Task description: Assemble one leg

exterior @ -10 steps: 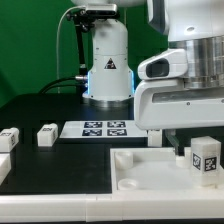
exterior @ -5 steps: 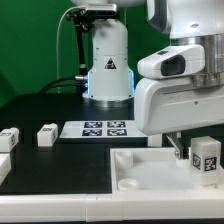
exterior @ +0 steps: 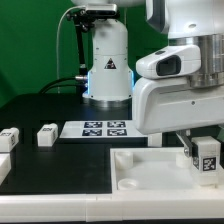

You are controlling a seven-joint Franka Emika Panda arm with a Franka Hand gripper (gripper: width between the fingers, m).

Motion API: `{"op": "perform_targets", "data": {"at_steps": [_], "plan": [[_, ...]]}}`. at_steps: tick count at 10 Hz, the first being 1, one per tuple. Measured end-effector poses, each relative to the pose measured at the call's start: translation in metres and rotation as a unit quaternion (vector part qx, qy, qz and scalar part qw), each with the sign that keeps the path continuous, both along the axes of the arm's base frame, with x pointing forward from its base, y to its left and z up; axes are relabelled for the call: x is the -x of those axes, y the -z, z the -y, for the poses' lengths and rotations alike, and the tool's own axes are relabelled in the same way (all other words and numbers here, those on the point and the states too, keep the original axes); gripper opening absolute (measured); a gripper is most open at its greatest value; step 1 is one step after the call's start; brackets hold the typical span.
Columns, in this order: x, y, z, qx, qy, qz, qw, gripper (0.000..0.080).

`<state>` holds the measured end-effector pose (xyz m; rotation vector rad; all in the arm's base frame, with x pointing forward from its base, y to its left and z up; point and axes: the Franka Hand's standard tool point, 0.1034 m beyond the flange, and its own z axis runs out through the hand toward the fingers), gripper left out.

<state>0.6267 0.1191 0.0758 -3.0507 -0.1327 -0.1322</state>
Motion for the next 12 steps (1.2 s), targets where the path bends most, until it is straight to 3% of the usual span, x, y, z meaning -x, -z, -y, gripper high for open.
{"op": "perform_targets", "data": {"at_steps": [3, 5, 7, 8, 9, 10, 12], "plan": [[0.0002, 0.0014, 0.0028, -0.026, 0.281, -0.019, 0.959, 0.029], [0.0013, 0.0019, 0.0024, -0.037, 0.418, -0.033, 0.907, 0.0291], [0.0023, 0.0026, 0.0011, -0.045, 0.544, -0.044, 0.837, 0.0291], [0.0023, 0.0027, 0.0007, -0.046, 0.583, -0.045, 0.81, 0.0291], [0.0023, 0.0028, 0.0009, -0.049, 0.595, -0.047, 0.801, 0.0291], [0.0022, 0.0029, 0.0018, -0.057, 0.635, -0.055, 0.768, 0.0291], [0.0021, 0.0028, 0.0017, -0.056, 0.613, -0.053, 0.787, 0.0329]]}}
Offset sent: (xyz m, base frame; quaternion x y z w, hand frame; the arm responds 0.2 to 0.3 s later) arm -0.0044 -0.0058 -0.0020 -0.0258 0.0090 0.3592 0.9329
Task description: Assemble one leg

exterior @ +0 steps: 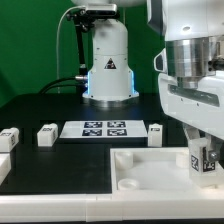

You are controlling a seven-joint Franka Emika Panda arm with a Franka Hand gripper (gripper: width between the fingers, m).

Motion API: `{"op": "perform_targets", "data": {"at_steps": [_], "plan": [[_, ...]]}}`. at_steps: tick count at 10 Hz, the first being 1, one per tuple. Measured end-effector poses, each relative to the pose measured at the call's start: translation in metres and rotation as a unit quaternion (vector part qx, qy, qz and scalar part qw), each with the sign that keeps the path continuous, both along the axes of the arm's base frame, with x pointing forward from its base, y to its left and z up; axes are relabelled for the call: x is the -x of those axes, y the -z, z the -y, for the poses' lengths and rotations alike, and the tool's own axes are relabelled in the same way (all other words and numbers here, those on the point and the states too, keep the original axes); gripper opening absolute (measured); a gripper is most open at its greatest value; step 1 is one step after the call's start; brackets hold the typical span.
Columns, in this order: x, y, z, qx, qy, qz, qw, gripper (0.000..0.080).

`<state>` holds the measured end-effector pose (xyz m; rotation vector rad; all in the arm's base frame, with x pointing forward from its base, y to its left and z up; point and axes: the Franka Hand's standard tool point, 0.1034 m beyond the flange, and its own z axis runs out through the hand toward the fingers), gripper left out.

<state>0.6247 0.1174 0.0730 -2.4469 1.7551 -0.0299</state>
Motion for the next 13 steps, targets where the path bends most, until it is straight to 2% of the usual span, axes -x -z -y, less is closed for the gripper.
{"op": "perform_targets", "data": {"at_steps": [1, 2, 3, 4, 6, 9, 13], "plan": [[0.0003, 0.0, -0.0016, 0.0, 0.0, 0.0, 1.0, 0.0329], [0.0008, 0.0, -0.004, 0.003, -0.034, 0.003, 0.999, 0.0564], [0.0006, 0.0, -0.0036, 0.008, -0.09, 0.008, 0.996, 0.0564], [0.0004, 0.0, -0.0025, 0.015, -0.165, 0.016, 0.986, 0.0637], [-0.0003, -0.0002, -0.0008, 0.029, -0.295, 0.028, 0.955, 0.0646], [-0.0015, -0.0014, -0.0011, 0.046, -0.456, 0.043, 0.888, 0.0649], [-0.0026, -0.0024, 0.0007, 0.073, -0.636, 0.052, 0.766, 0.0649]]}}
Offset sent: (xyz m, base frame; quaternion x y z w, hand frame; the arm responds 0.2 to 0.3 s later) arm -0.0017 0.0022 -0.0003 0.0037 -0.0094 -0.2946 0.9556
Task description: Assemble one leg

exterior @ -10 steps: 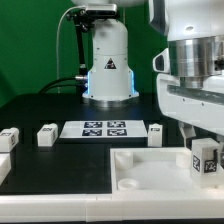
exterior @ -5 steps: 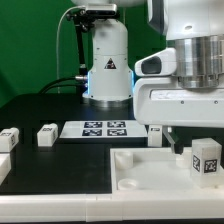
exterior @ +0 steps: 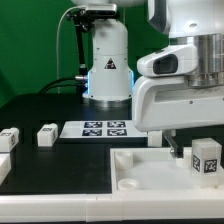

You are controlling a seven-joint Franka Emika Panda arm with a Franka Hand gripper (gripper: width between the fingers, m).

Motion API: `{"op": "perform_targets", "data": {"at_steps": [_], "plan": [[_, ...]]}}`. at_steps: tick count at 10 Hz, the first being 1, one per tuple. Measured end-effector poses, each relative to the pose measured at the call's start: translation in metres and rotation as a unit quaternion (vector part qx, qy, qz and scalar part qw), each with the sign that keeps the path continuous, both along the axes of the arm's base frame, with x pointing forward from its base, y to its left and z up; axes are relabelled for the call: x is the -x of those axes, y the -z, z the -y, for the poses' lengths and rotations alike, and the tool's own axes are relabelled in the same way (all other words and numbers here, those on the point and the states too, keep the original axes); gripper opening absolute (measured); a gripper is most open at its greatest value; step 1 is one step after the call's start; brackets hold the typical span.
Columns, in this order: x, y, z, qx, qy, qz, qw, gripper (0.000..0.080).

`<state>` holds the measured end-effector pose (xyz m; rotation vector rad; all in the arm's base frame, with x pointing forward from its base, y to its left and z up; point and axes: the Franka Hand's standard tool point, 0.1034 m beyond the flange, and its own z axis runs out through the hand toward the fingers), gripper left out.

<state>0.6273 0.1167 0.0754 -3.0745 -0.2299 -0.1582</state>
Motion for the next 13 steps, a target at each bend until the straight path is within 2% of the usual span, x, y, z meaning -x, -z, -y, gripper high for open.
{"op": "perform_targets", "data": {"at_steps": [1, 2, 3, 4, 7, 9, 12, 13], "plan": [[-0.0003, 0.0001, 0.0017, 0.006, -0.035, 0.003, 0.999, 0.064], [-0.0003, 0.0001, 0.0015, 0.005, -0.021, 0.002, 1.0, 0.064], [-0.0003, 0.0001, 0.0017, 0.005, -0.021, 0.002, 1.0, 0.0482], [-0.0003, 0.0001, 0.0016, 0.005, -0.021, 0.002, 1.0, 0.0287], [0.0, 0.0004, 0.0017, 0.001, 0.014, -0.001, 1.0, 0.0291], [0.0017, 0.001, -0.0004, -0.018, 0.16, -0.004, 0.987, 0.0291], [0.0026, 0.0017, 0.0001, -0.035, 0.344, -0.015, 0.938, 0.0291], [0.0026, 0.0017, 0.0004, -0.045, 0.411, -0.021, 0.91, 0.0291]]}}
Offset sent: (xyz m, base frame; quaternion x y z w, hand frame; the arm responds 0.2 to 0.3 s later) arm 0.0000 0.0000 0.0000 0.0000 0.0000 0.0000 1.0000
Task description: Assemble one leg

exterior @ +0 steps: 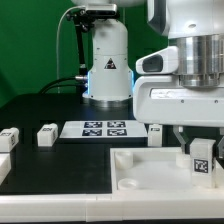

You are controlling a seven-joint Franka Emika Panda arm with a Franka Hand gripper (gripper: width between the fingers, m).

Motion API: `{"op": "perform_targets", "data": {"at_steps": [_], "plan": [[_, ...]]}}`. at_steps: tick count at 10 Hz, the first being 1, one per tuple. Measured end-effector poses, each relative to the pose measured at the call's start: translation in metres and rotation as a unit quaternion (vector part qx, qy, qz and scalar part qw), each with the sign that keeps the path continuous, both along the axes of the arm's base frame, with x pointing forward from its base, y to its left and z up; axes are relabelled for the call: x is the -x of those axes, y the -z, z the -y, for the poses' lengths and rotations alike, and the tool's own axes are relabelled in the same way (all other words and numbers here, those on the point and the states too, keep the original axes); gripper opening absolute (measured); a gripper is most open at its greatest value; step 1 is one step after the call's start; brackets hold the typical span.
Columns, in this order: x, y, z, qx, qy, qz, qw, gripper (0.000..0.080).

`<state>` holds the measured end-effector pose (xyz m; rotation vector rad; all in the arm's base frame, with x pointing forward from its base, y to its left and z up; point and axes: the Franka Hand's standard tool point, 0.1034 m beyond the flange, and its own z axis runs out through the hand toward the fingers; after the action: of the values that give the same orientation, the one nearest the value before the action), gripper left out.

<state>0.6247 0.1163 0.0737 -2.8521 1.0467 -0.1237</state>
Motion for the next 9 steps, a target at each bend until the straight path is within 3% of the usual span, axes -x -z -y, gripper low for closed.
{"op": "perform_targets", "data": {"at_steps": [4, 7, 8, 9], "plan": [[0.0012, 0.0003, -0.0012, -0.03, 0.232, -0.019, 0.972, 0.0292], [0.0015, 0.0006, -0.0021, -0.038, 0.28, -0.023, 0.959, 0.0293], [0.0016, 0.001, -0.0022, -0.036, 0.26, -0.022, 0.965, 0.0366], [0.0018, 0.0012, -0.0025, -0.036, 0.259, -0.022, 0.965, 0.0505]]}}
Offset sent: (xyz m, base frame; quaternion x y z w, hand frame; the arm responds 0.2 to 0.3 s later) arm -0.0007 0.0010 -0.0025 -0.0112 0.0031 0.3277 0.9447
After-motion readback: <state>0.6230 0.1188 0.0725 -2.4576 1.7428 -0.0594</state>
